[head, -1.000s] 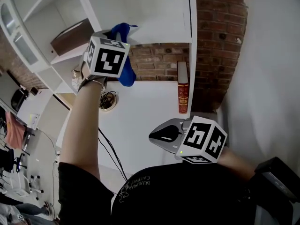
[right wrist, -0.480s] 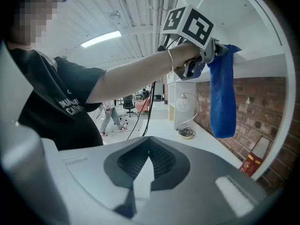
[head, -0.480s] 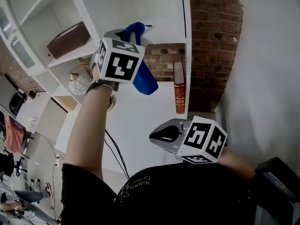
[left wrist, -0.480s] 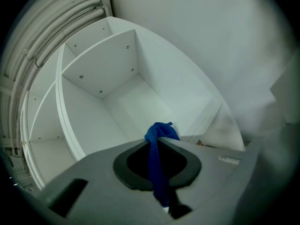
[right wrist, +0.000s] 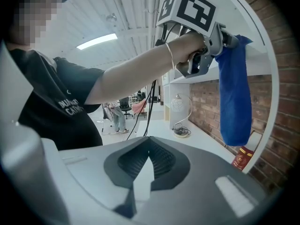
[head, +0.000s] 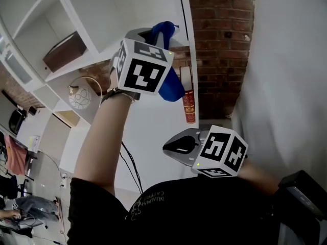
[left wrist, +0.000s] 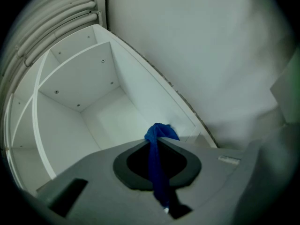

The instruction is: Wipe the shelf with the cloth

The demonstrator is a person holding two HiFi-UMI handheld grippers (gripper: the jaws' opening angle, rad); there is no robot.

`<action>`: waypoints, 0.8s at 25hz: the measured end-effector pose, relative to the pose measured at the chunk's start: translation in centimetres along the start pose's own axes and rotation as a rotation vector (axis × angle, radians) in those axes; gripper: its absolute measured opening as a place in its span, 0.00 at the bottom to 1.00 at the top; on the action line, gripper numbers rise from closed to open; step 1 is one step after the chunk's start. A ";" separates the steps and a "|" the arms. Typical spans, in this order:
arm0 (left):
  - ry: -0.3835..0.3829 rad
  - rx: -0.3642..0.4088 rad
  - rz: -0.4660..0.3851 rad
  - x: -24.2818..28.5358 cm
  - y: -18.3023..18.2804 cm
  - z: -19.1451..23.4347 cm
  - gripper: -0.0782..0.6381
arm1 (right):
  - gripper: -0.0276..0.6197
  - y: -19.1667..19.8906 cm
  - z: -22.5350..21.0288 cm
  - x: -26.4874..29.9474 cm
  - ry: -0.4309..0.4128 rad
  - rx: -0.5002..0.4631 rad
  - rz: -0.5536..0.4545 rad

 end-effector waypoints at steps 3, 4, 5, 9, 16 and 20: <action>0.034 0.009 -0.010 0.5 -0.8 -1.7 0.14 | 0.06 0.2 -0.1 -0.6 0.013 0.006 0.000; 0.050 0.006 -0.013 0.6 -1.1 -2.3 0.14 | 0.06 0.3 -0.1 -0.7 0.019 0.007 0.000; 0.066 -0.004 -0.018 0.8 -1.2 -2.8 0.14 | 0.06 0.4 -0.1 -1.0 0.028 0.009 0.001; 0.121 -0.130 -0.062 0.6 -1.3 -3.2 0.14 | 0.06 0.9 -0.1 -2.0 0.079 0.040 0.001; 0.254 -0.311 -0.205 -1.4 -0.5 -3.6 0.14 | 0.06 1.2 0.3 -2.5 0.170 0.085 -0.002; 0.370 -0.385 -0.211 -3.2 1.1 -4.4 0.14 | 0.06 0.7 0.1 -2.9 0.252 0.148 -0.042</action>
Point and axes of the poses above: the fingertips, and each gripper's own axes: x forward along the fingers, z to its left, y out of its underside, the point moved 6 cm from there along -x, backward along the fingers, and after that the axes turned 14 degrees about -x, right-handed, at the moved point
